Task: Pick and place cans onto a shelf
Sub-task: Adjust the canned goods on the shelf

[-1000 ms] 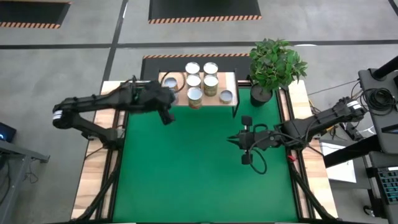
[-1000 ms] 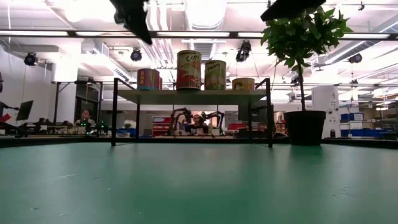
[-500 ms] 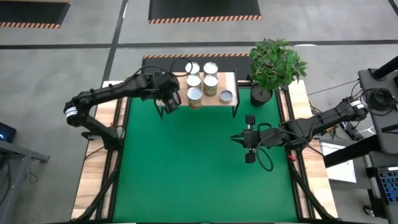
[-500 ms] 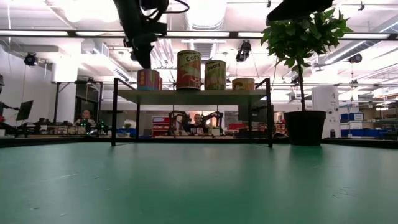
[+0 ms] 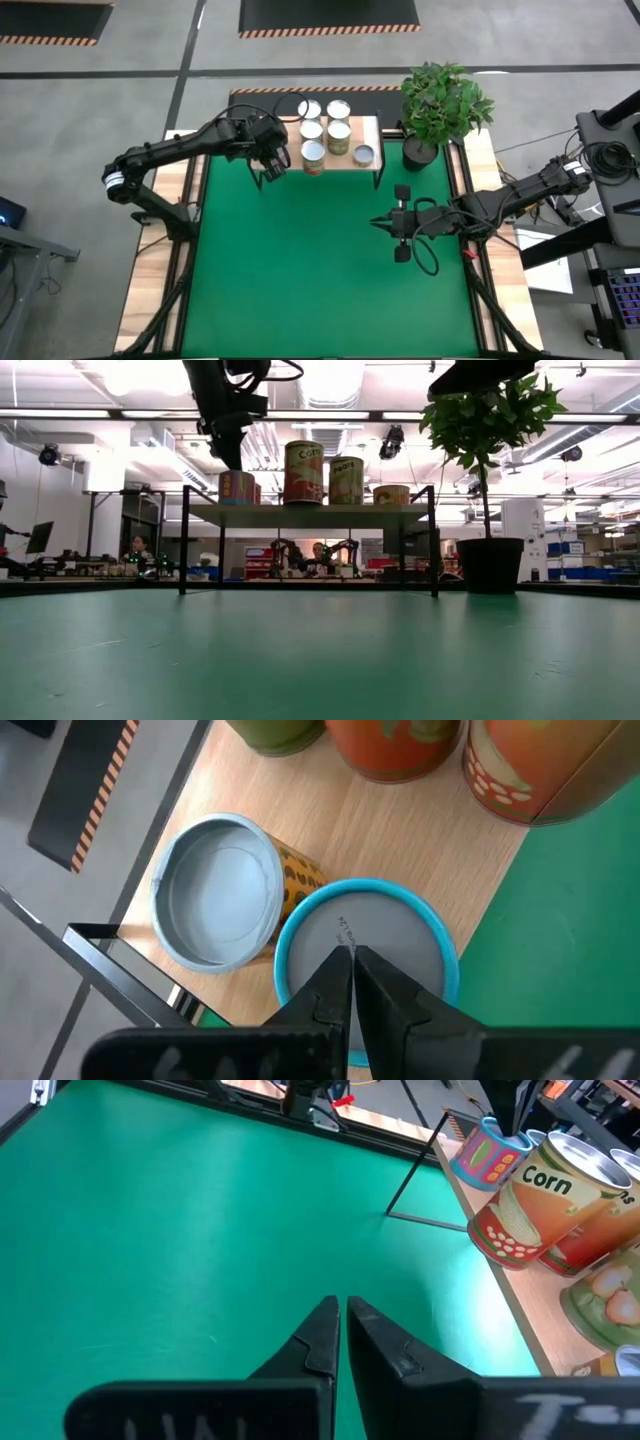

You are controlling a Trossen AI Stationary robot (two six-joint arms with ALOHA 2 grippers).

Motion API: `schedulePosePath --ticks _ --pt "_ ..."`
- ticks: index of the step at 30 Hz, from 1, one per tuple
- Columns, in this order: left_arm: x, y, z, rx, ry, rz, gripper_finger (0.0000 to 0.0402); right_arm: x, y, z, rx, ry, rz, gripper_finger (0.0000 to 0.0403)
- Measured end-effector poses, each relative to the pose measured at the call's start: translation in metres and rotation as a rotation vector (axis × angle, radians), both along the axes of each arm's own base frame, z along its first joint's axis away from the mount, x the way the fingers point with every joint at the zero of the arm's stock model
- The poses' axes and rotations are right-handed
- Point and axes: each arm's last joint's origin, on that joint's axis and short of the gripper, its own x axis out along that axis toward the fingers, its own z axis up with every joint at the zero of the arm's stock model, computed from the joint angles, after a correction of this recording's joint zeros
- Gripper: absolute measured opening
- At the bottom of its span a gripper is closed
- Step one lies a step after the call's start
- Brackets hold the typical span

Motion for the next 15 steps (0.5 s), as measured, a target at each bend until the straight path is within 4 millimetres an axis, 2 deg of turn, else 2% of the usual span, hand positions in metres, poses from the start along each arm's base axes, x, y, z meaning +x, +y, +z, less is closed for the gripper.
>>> schedulePosePath --ticks 9,15 --pt "0.001 0.002 0.013 0.071 -0.028 0.033 0.0000 0.000 0.000 0.000 0.000 0.000 0.000 0.0013" --pt "0.001 0.014 0.015 0.157 -0.031 0.066 0.0000 0.000 0.000 0.000 0.000 0.000 0.000 0.0013"
